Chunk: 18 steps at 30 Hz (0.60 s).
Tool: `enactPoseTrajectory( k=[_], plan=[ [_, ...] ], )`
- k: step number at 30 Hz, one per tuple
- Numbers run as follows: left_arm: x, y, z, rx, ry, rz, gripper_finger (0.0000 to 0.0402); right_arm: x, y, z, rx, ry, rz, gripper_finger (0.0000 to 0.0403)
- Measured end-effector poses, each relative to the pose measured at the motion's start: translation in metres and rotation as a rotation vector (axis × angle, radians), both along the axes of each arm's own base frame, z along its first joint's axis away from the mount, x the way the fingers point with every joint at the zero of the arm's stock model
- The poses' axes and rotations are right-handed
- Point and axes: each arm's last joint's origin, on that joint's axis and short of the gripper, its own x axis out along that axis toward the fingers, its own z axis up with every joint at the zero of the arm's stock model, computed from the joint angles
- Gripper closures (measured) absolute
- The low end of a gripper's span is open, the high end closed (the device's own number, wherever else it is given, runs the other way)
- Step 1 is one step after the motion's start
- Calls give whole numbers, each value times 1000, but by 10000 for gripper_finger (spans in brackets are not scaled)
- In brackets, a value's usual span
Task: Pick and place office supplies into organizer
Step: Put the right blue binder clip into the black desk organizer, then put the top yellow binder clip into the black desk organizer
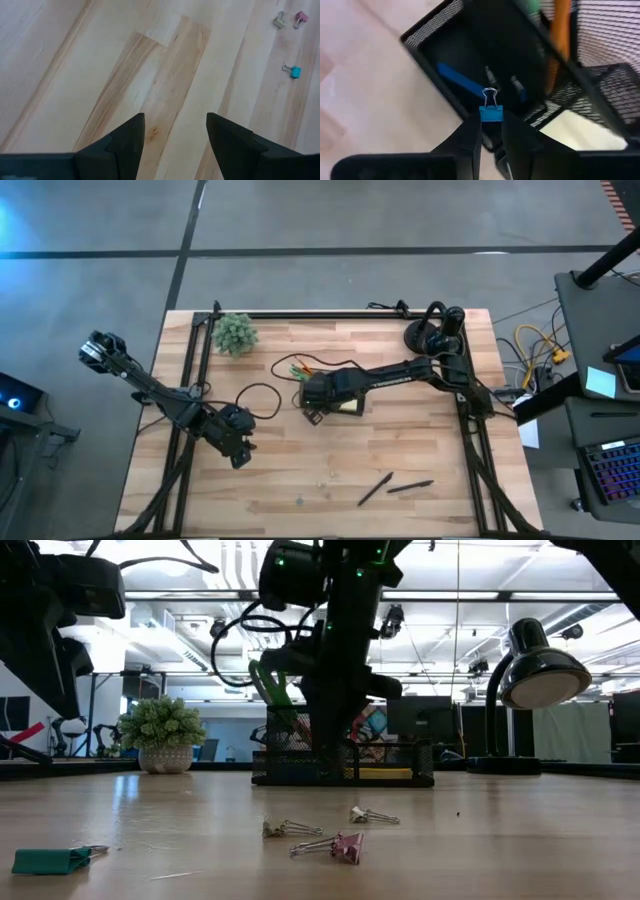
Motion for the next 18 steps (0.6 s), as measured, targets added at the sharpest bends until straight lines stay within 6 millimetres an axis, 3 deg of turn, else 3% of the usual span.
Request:
enactPoseTrajectory(
  k=[10,18],
  plan=[
    [0,0,0,4,0,-2,203,0,-2,-1,-40,-28,-155,339],
    [0,0,0,16,-2,-18,203,0,-2,-2,-1,-35,-196,289]
  ],
)
